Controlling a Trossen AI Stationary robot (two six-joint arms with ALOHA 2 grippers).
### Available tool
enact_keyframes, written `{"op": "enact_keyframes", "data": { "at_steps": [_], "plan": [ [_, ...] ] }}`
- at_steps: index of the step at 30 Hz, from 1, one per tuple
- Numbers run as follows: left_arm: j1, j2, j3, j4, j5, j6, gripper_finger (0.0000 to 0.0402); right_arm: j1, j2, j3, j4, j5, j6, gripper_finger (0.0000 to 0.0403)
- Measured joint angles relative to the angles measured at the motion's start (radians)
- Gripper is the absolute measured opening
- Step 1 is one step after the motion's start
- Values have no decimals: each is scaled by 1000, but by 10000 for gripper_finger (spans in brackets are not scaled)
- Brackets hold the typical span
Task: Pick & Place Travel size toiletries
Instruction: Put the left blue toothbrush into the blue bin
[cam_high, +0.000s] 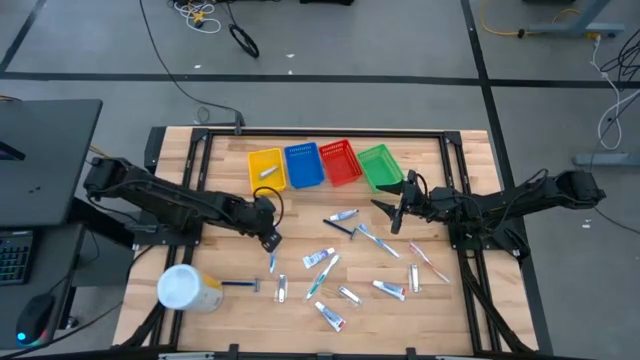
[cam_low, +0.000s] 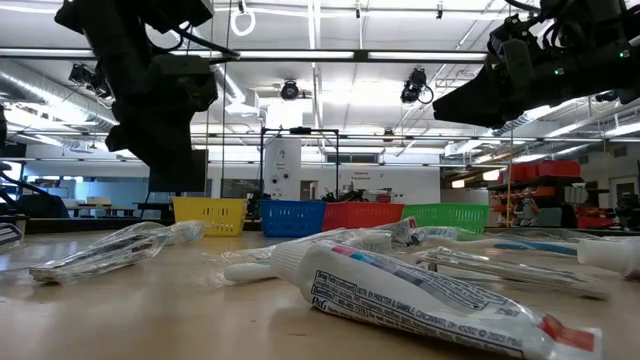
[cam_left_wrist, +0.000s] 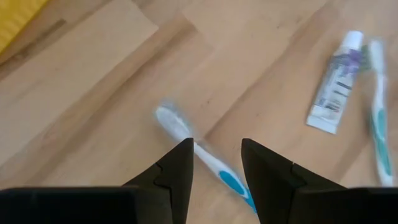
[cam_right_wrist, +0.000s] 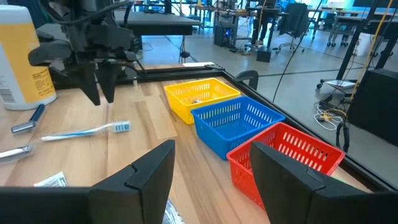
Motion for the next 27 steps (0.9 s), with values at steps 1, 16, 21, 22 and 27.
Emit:
{"op": "enact_keyframes", "data": {
  "at_steps": [1, 16, 21, 22, 27],
  "plan": [
    [-2, 1, 0, -1, -4, -6, 146, 0, 0, 0, 0, 0, 6, 220],
    [-16, 181, 0, 5, -10, -38, 151, 0, 19, 2, -77, -143, 138, 220],
    [-16, 214, 0, 55, -10, -37, 151, 0, 60, 12, -91, -122, 142, 220],
    [-14, 217, 0, 54, -10, -37, 151, 0, 70, 20, -91, -122, 142, 220],
    [-14, 246, 1, 65, -3, -36, 151, 0, 163, 103, -137, -123, 140, 220]
  ]
}}
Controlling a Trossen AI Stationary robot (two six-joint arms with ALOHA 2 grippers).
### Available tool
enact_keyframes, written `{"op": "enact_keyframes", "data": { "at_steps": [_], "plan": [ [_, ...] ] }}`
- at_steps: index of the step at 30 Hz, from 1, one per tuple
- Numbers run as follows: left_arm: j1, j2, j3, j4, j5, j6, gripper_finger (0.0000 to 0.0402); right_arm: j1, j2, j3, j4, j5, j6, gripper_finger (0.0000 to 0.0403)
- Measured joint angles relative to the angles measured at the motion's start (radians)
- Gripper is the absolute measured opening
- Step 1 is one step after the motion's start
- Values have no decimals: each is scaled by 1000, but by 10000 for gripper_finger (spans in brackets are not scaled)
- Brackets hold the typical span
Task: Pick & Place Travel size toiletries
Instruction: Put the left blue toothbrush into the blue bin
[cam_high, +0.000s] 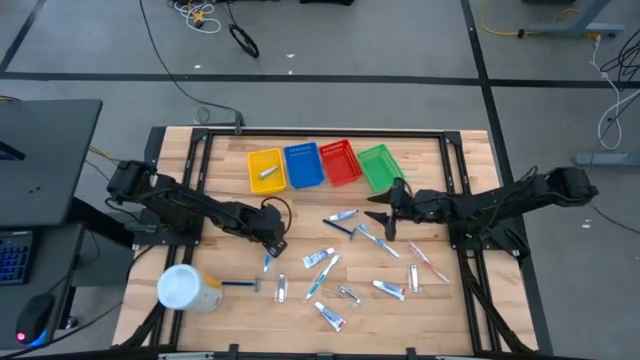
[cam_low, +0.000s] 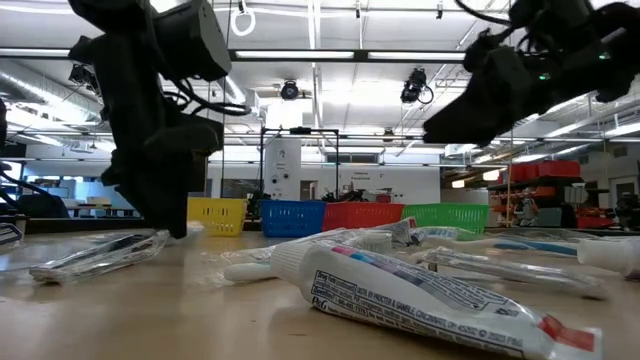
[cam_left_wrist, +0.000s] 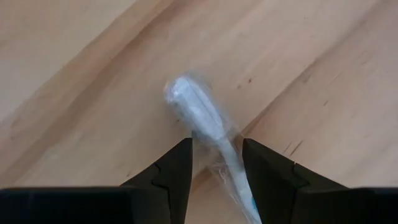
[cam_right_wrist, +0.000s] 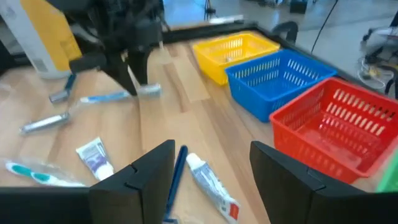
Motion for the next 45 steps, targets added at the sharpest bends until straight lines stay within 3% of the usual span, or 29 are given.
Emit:
{"op": "enact_keyframes", "data": {
  "at_steps": [6, 18, 24, 30, 39, 45],
  "plan": [
    [0, 30, 4, -8, 0, 19, 139, 0, 90, 71, -82, 2, -1, 220],
    [1, -6, 0, 3, -29, 47, 19, 0, 128, 92, -80, 1, 0, 220],
    [1, -23, 41, -1, -66, 92, 23, 0, 128, 92, -86, 1, 0, 220],
    [19, -30, 141, 1, -135, 239, 25, 0, 128, 92, -73, 1, -16, 220],
    [140, -30, 297, 4, -208, 450, 31, 0, 128, 92, -80, 1, -18, 220],
    [236, -30, 326, 98, -211, 554, 20, 0, 128, 92, -80, 1, -18, 220]
  ]
}}
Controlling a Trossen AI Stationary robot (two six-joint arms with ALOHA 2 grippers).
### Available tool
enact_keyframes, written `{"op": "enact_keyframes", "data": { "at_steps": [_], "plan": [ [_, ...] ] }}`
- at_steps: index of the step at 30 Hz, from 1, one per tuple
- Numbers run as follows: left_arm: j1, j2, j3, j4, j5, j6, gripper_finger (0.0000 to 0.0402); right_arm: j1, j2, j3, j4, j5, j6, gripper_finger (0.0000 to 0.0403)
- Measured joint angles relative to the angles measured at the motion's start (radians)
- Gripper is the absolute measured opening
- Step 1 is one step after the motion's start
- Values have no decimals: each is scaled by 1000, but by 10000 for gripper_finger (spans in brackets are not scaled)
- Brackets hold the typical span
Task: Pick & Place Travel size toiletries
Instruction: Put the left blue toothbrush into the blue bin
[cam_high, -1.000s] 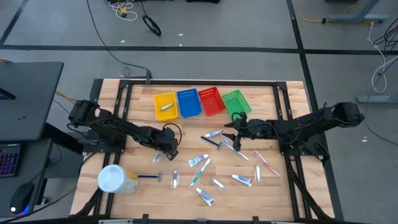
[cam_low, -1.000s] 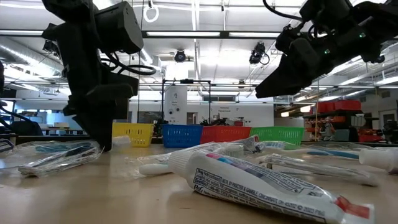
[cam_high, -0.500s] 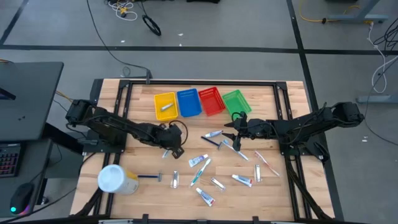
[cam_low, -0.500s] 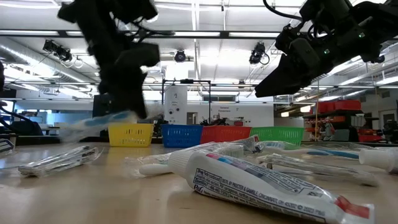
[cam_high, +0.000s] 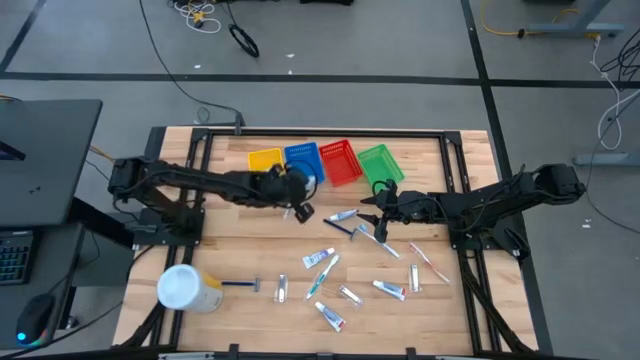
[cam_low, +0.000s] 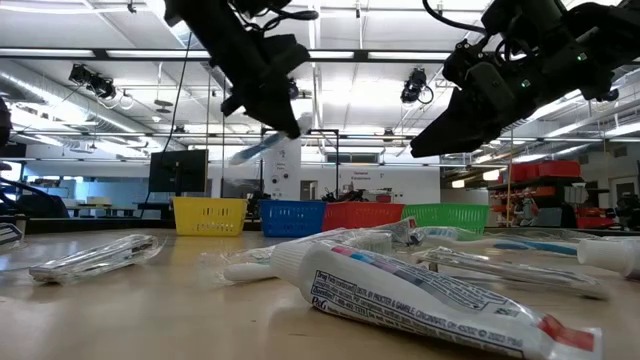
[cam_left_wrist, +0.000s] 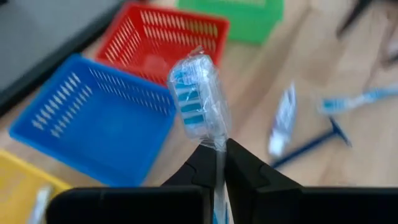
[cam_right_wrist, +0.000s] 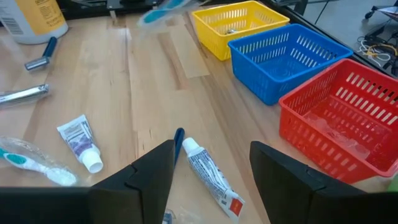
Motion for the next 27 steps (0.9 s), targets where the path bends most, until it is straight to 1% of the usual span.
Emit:
{"op": "enact_keyframes", "data": {
  "at_steps": [5, 9, 14, 15, 18, 20, 21, 22, 23, 25, 27],
  "plan": [
    [93, 0, 0, 105, 0, 56, 24, 0, 0, 0, 0, 0, 0, 220],
    [166, 0, 0, 201, 5, 134, 28, 0, 0, 0, 0, 0, 0, 220],
    [268, 13, 2, 299, 77, 178, 20, 0, 0, 0, 0, 0, 0, 220],
    [288, 15, 1, 297, 87, 181, 20, 0, 0, 0, 0, 0, 0, 220],
    [328, 46, 4, 331, 80, 182, 25, 0, 0, 0, 0, 0, 0, 220],
    [354, 61, -2, 316, 80, 192, 26, 0, 0, 0, 4, 1, 0, 220],
    [360, 82, 2, 364, 79, 206, 25, 0, 1, 0, 3, 1, 0, 220],
    [370, 97, 5, 382, 92, 207, 23, 0, 1, -1, 1, 1, 0, 220],
    [382, 102, -1, 364, 99, 207, 21, 0, 2, -1, 2, 1, 0, 220],
    [392, 145, 3, 422, 121, 208, 20, 0, 7, -1, 1, 1, 1, 220],
    [407, 169, -1, 416, 126, 207, 22, 0, 10, -2, 6, 1, 1, 220]
  ]
}}
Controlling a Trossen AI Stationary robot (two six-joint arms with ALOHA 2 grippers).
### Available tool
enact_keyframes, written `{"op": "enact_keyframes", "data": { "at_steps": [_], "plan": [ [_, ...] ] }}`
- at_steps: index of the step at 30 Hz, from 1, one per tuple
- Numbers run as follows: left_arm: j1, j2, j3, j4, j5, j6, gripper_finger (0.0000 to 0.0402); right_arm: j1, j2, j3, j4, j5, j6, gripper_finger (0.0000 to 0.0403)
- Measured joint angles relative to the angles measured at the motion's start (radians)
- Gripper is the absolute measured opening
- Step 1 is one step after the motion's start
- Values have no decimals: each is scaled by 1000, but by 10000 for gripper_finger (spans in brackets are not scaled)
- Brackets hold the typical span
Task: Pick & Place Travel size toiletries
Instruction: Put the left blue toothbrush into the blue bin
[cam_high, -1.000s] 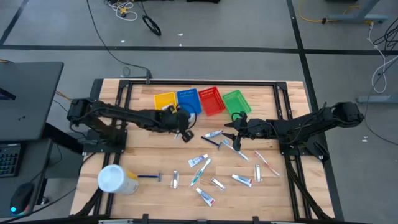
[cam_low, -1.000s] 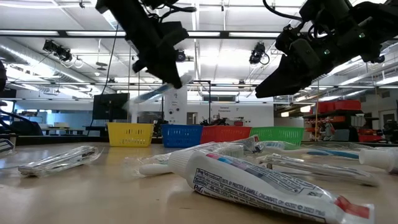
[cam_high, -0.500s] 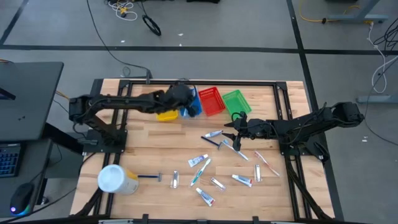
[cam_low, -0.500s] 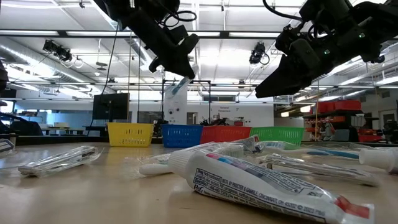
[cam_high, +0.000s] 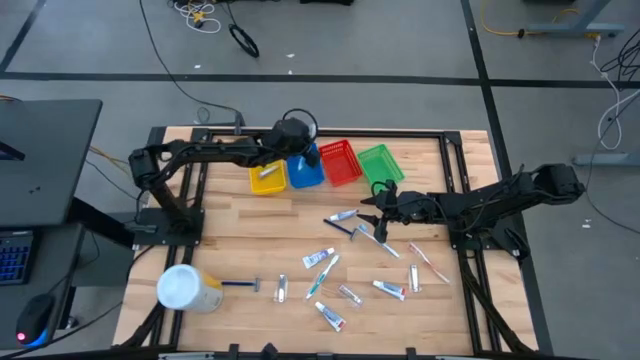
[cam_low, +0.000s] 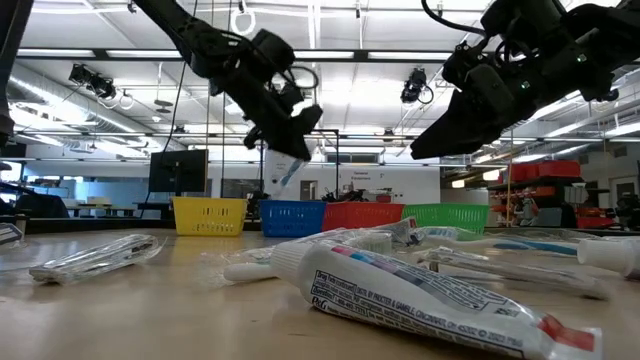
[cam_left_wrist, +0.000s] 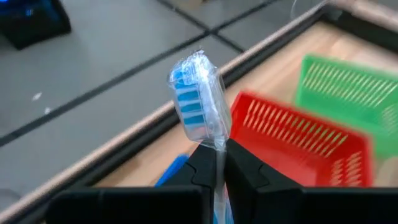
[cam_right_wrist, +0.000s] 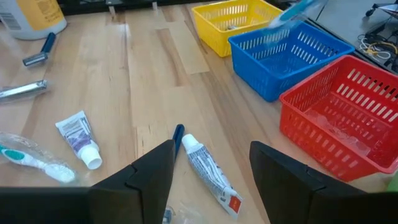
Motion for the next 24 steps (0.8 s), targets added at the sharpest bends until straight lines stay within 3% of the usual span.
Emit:
{"op": "enact_keyframes", "data": {
  "at_steps": [24],
  "plan": [
    [-4, 41, -34, -26, -23, -46, 23, 1, 7, 0, -5, -4, 38, 220]
  ]
}}
